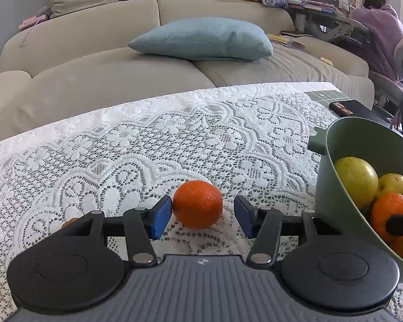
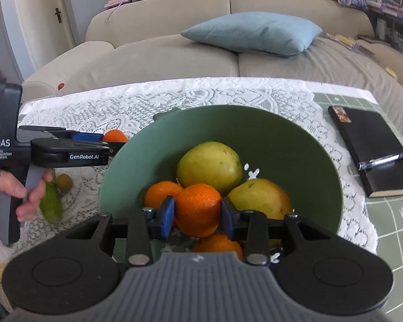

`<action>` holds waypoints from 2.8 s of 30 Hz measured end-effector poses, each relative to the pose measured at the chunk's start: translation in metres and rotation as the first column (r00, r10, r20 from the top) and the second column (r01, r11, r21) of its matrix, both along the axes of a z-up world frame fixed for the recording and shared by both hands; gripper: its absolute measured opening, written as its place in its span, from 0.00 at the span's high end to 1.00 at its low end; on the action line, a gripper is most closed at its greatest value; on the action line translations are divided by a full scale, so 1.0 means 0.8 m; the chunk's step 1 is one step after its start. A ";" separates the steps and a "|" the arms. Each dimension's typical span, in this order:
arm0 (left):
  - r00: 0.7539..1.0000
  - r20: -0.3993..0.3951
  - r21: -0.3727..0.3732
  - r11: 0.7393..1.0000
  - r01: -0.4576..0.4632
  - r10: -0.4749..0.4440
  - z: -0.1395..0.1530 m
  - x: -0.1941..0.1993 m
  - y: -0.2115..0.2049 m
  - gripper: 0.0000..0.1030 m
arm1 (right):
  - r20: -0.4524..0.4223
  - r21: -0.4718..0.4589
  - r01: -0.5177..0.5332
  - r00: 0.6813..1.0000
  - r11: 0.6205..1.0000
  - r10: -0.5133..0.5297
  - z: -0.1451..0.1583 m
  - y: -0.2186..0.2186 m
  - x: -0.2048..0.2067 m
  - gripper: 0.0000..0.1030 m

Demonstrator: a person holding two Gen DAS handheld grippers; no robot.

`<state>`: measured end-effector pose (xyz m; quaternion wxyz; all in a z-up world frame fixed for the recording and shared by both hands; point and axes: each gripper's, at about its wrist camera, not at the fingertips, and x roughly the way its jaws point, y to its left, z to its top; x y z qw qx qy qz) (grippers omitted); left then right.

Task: Organize fruits
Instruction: 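Drop the orange into the colander with the right gripper while the left gripper grasps another orange, then carry the held orange over the colander and open the left gripper, then withdraw both grippers toward the kiwis and cucumber on the tablecloth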

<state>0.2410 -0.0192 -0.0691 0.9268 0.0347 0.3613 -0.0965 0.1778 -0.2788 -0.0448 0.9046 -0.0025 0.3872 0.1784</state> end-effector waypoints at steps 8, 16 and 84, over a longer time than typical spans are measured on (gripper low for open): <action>1.000 -0.022 0.013 1.000 -0.016 0.016 -0.009 0.010 0.001 0.46 | 0.012 0.019 0.010 1.000 1.000 -0.010 0.001 -0.002 0.002 0.65; 1.000 -0.007 0.039 0.999 -0.013 0.014 -0.011 0.006 -0.007 0.53 | 0.017 0.050 0.019 1.000 0.999 -0.020 0.003 -0.005 0.002 0.61; 0.929 -0.135 -0.016 0.938 0.345 -0.344 0.081 -0.122 -0.140 0.30 | 0.110 0.258 0.178 0.971 0.950 -0.212 0.018 -0.048 0.000 0.24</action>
